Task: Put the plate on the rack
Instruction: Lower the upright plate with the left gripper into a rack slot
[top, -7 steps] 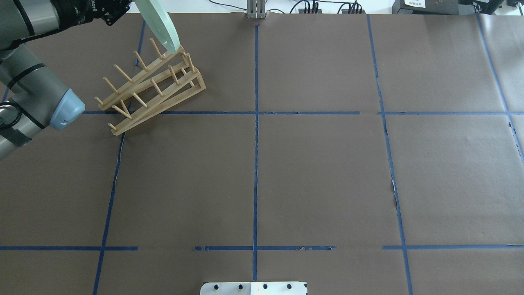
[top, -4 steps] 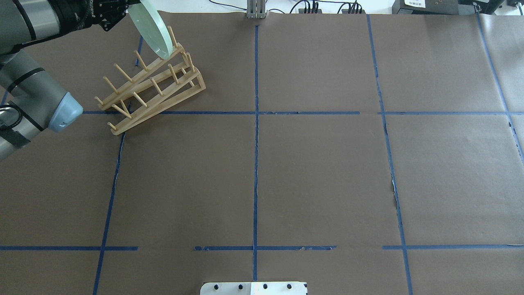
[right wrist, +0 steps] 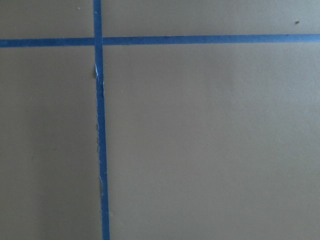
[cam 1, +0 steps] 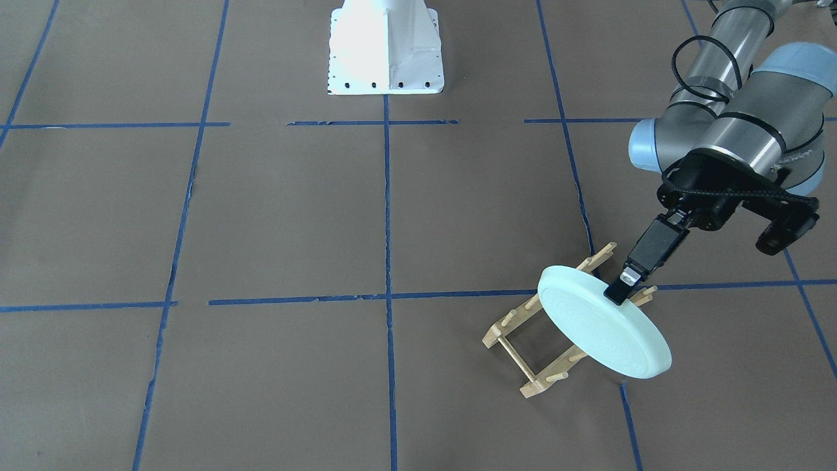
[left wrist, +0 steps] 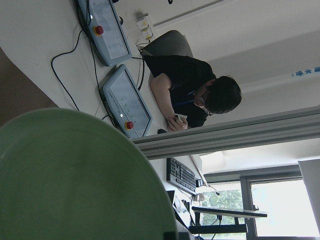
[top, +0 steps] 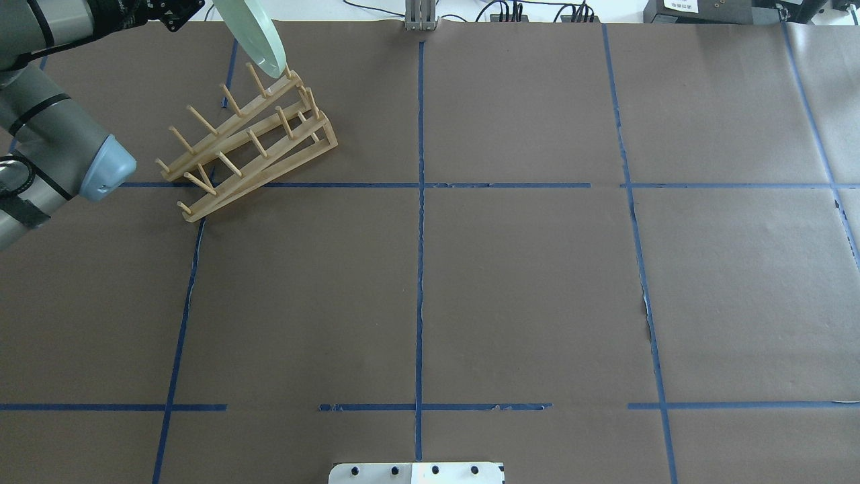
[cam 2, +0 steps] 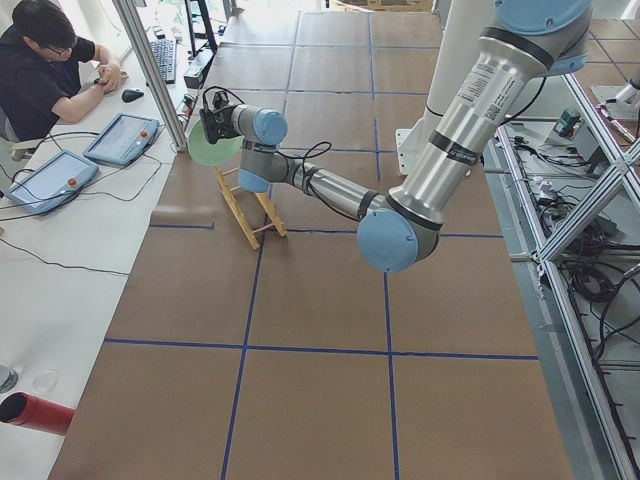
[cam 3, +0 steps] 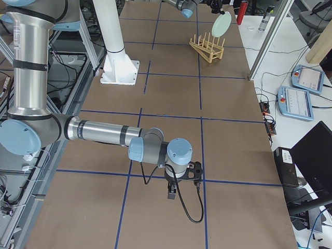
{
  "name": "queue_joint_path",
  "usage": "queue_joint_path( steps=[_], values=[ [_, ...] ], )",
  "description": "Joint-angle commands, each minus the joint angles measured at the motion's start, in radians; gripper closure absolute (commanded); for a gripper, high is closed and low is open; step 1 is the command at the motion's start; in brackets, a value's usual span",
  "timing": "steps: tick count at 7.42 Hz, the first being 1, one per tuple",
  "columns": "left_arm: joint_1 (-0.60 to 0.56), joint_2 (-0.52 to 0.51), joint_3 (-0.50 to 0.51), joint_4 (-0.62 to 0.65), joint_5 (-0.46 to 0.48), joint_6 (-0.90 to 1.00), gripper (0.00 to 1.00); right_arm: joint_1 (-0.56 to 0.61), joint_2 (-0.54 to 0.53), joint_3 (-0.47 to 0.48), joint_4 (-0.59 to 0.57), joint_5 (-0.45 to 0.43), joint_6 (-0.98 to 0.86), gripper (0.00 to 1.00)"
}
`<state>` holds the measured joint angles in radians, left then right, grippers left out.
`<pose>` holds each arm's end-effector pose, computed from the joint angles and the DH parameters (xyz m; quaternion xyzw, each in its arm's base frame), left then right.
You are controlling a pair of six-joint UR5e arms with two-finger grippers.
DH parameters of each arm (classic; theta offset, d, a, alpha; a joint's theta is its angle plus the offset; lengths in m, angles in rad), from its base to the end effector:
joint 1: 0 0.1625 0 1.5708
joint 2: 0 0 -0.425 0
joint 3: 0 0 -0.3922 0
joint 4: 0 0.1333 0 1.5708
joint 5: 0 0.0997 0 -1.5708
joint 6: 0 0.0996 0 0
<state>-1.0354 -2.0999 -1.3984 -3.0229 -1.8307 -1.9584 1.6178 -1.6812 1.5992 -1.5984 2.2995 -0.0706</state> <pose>0.2400 -0.6158 0.2728 0.1721 0.7644 -0.3231 0.5307 0.0873 -0.4314 0.7018 -0.0302 -0.3582 0.0085 0.9331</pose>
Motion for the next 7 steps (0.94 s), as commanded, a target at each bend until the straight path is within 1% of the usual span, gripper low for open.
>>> queue_joint_path(
  steps=[1, 5, 7],
  values=[
    [0.018, -0.006, 0.031, 0.004, 0.001, 0.01, 1.0, -0.001, 0.0, 0.001, 0.0, 0.0, 0.0, 0.0],
    [0.057, 0.001, 0.039, 0.002, -0.001, 0.015, 1.0, -0.001, 0.0, -0.001, 0.0, 0.0, 0.0, 0.0],
    [0.074, 0.007, 0.053, 0.002, -0.001, 0.056, 1.0, 0.001, 0.0, -0.001, 0.0, 0.0, 0.0, 0.0]
  ],
)
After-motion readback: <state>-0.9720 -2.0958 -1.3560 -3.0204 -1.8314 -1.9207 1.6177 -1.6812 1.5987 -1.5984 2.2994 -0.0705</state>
